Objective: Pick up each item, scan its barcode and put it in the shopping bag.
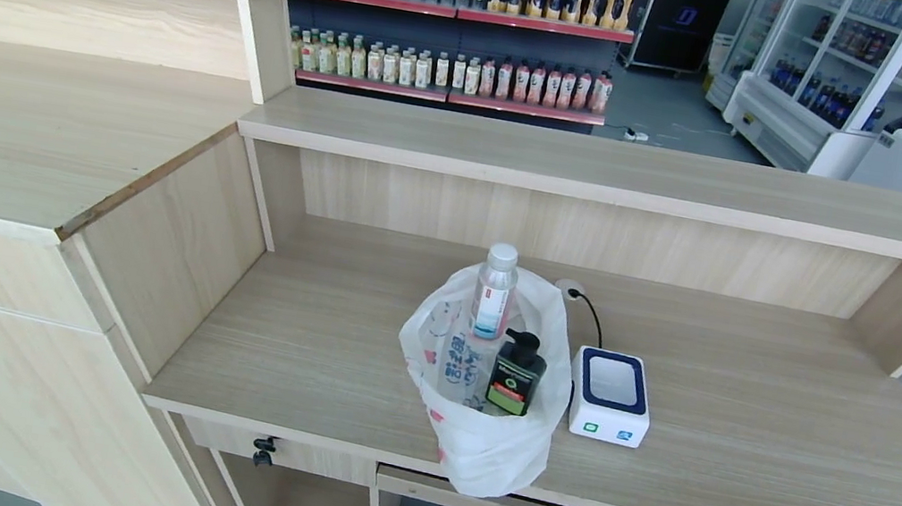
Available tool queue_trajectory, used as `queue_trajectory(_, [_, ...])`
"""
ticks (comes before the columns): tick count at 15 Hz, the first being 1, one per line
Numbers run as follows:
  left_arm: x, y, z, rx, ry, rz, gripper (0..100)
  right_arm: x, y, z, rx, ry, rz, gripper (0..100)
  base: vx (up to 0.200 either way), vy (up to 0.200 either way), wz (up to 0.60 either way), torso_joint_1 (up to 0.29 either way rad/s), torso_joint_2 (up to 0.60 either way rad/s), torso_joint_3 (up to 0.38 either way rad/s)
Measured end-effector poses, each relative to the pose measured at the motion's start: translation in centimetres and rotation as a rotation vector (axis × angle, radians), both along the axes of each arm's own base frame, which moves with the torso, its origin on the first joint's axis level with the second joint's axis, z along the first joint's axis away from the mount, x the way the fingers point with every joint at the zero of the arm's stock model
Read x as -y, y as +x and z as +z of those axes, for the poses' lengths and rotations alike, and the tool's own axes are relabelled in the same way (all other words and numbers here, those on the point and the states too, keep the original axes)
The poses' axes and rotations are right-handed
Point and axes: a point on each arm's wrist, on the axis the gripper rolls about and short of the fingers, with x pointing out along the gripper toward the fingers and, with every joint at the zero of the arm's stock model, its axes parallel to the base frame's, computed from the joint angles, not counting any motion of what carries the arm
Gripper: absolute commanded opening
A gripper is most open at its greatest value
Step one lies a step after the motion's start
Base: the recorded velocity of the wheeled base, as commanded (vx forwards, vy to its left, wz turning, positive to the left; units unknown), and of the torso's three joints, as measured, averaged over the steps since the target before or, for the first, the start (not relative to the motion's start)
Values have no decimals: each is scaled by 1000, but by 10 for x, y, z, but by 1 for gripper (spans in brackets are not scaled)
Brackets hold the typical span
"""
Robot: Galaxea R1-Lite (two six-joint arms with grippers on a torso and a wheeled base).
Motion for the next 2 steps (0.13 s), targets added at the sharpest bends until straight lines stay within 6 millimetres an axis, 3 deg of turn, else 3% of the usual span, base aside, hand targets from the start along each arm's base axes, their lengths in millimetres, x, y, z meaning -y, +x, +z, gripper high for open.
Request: queue_trajectory(2, [0, 0, 0, 0, 0, 0, 100, 0, 0, 0, 0, 0, 0, 100, 0, 0, 0, 0, 0, 0])
